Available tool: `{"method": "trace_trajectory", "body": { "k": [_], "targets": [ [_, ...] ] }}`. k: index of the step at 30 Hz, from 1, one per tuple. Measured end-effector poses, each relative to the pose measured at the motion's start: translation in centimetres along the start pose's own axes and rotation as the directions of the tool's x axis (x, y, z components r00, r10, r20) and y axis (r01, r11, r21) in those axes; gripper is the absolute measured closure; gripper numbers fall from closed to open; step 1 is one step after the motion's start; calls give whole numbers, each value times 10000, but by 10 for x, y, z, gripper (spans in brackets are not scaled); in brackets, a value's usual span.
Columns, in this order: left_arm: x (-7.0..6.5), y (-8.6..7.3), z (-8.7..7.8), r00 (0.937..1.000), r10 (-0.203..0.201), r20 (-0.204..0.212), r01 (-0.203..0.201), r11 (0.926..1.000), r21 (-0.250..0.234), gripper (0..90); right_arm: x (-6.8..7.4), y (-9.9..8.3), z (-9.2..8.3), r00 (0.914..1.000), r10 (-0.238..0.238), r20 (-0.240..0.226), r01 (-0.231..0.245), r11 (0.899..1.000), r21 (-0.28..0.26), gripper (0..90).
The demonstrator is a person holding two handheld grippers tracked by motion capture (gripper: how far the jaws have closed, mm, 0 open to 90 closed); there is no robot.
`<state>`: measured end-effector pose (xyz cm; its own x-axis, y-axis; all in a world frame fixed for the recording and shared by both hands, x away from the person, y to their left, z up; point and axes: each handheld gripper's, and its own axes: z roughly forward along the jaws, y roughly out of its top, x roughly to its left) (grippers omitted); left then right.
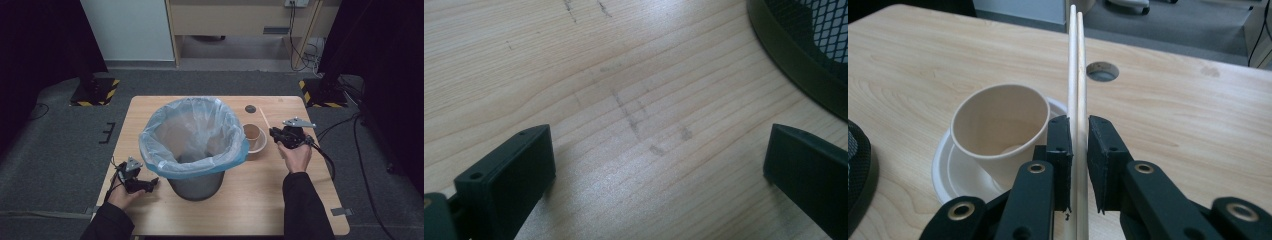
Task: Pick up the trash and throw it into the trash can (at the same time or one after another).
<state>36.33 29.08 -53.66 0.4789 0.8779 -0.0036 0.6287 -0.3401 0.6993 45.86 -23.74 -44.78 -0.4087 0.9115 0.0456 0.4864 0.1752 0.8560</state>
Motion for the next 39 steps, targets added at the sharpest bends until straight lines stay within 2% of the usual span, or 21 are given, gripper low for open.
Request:
{"method": "trace_trajectory", "body": {
  "k": [9,19,20,22,27,35,36,39],
  "targets": [
    [0,0,0,10000,-5,-2,5,10000,-3,0,-3,12,-18,10000,45,-28,-46,9980,-630,805],
    [0,0,0,10000,-2,-2,2,10000,0,0,-5,28,-44,9998,101,-192,-130,9873,-1582,804],
    [0,0,0,10000,-7,-3,7,10000,-4,0,-5,33,-51,9994,165,-293,-218,9818,-1886,804],
    [0,0,0,10000,-3,-3,3,10000,-1,0,-5,34,-53,9994,174,-306,-231,9801,-1971,805],
    [0,0,0,10000,-6,-2,6,10000,-3,0,-5,44,-72,9988,196,-439,-306,9640,-2643,805],
    [0,0,0,10000,-7,-9,7,10000,1,0,-4,60,-99,9978,134,-646,-346,9398,-3400,804],
    [0,0,0,10000,-9,-11,9,10000,0,0,-3,63,-104,9975,105,-701,-348,9338,-3561,805],
    [0,0,0,10000,-15,-13,15,10000,-5,0,-2,67,-109,9970,57,-774,-342,9278,-3716,804]
  ]
}}
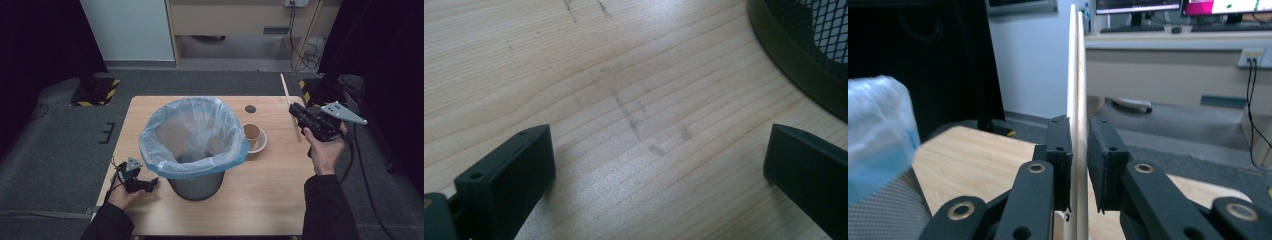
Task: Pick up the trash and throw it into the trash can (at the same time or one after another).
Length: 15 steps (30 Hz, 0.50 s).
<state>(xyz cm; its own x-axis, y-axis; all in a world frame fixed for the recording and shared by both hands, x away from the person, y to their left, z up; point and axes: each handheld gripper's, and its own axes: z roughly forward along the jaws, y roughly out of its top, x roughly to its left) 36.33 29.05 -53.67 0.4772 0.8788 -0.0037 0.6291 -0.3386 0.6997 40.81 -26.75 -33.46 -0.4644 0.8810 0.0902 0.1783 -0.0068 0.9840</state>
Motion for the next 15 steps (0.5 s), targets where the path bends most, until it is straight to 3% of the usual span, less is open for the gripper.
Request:
{"method": "trace_trajectory", "body": {
  "k": [15],
  "targets": [
    [0,0,0,10000,1,-1,-1,10000,3,0,23,33,-9,9976,-372,-586,319,9955,-895,804]
  ]
}}
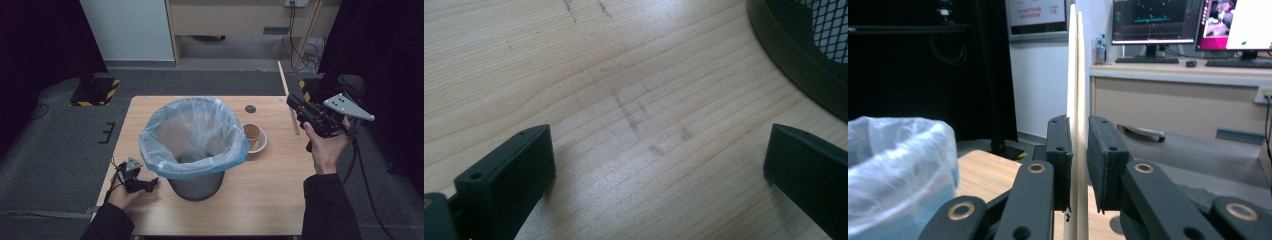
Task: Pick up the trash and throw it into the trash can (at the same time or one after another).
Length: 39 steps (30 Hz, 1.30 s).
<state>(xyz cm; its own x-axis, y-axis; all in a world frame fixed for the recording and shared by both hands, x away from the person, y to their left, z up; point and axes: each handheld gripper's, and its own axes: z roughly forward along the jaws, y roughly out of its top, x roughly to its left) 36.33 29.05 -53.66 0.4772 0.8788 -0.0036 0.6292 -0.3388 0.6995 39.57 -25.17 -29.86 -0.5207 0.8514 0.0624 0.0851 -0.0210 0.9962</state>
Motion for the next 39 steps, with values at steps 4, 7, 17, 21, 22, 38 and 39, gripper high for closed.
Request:
{"method": "trace_trajectory", "body": {
  "k": [4,7,17,21,22,38,39],
  "targets": [
    [0,0,0,10000,1,0,-1,10000,2,0,7,9,-2,9997,-113,-226,107,9996,-249,805],
    [0,0,0,10000,0,2,0,10000,0,0,13,16,-3,9990,-136,-430,116,9988,-474,805],
    [0,0,0,10000,3,0,-3,10000,1,0,35,36,-3,9930,-298,-1141,183,9948,-1004,805],
    [0,0,0,10000,3,1,-3,10000,3,0,47,40,-2,9891,-383,-1419,216,9929,-1172,804],
    [0,0,0,10000,8,0,-8,10000,5,0,49,41,-1,9882,-406,-1474,230,9926,-1196,804],
    [0,0,0,10000,2,0,-2,10000,3,0,84,58,12,9684,-585,-2426,226,9887,-1481,804],
    [0,0,0,10000,3,1,-3,10000,5,0,85,58,13,9676,-595,-2455,232,9887,-1480,804]
  ]
}}
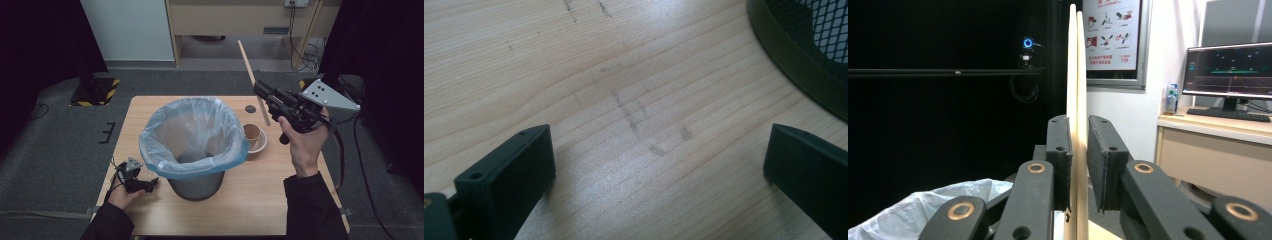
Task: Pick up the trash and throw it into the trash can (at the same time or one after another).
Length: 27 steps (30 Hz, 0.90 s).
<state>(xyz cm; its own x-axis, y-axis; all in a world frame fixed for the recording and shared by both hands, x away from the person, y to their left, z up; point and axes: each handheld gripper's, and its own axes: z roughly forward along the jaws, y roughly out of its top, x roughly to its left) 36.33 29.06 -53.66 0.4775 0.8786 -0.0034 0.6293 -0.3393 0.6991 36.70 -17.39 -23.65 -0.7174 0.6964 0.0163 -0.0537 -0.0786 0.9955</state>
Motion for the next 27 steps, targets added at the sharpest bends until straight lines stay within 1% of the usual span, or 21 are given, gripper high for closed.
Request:
{"method": "trace_trajectory", "body": {
  "k": [4,8,10,13,14,16,17,18,21,27],
  "targets": [
    [0,0,0,10000,0,0,0,10000,0,0,6,1,6,9998,-4,-185,4,10000,2,805],
    [0,0,0,10000,-1,1,1,10000,-1,0,11,2,12,9985,275,-474,-281,9995,-112,805],
    [0,0,0,10000,-2,0,2,10000,-3,0,13,1,15,9985,225,-497,-229,9997,-79,804],
    [0,0,0,10000,-3,-1,3,10000,-3,0,19,2,19,9976,189,-666,-192,9998,-43,805],
    [0,0,0,10000,-1,-1,1,10000,0,0,23,3,23,9969,136,-775,-137,9999,-7,804],
    [0,0,0,10000,-1,1,1,10000,1,0,24,3,24,9965,138,-826,-141,9999,-29,805],
    [0,0,0,10000,-3,1,3,10000,-1,0,26,4,26,9956,181,-920,-183,9998,-7,804],
    [0,0,0,10000,1,1,-1,10000,-1,0,28,4,29,9957,100,-924,-97,9999,35,804],
    [0,0,0,10000,-2,1,2,10000,-2,0,33,2,34,9942,116,-1067,-101,9998,145,805],
    [0,0,0,10000,1,2,-1,10000,-1,0,42,-2,46,9897,275,-1403,-226,9991,364,804]
  ]
}}
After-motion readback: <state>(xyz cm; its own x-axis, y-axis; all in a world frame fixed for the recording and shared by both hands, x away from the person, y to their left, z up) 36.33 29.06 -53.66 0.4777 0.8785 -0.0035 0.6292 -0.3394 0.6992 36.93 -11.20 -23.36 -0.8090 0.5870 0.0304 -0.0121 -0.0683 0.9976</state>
